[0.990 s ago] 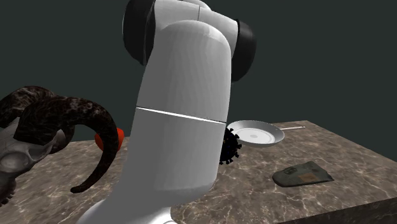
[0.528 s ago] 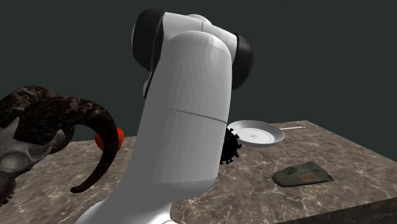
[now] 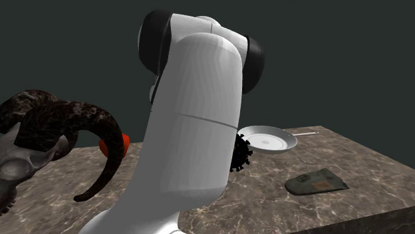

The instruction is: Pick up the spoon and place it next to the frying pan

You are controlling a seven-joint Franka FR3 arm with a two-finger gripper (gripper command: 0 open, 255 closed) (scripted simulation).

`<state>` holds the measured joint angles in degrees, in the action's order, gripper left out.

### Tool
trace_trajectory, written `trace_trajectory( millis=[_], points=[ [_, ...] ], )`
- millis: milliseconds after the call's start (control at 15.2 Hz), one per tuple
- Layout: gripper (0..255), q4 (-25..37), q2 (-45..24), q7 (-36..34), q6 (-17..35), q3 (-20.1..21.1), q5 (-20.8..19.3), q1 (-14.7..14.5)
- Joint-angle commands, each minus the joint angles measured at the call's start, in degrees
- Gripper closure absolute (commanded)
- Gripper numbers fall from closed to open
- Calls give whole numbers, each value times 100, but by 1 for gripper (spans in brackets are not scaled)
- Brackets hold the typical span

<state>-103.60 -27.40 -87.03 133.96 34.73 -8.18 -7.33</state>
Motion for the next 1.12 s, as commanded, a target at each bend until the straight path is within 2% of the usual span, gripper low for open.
trace_trajectory(
  millis=[0, 594, 1056],
  points=[
    [255, 0, 0, 0, 0, 0, 0, 0],
    [255, 0, 0, -1, 1, 0, -1, 0],
    [255, 186, 274, 58, -429, 119, 172, 87]
  ],
)
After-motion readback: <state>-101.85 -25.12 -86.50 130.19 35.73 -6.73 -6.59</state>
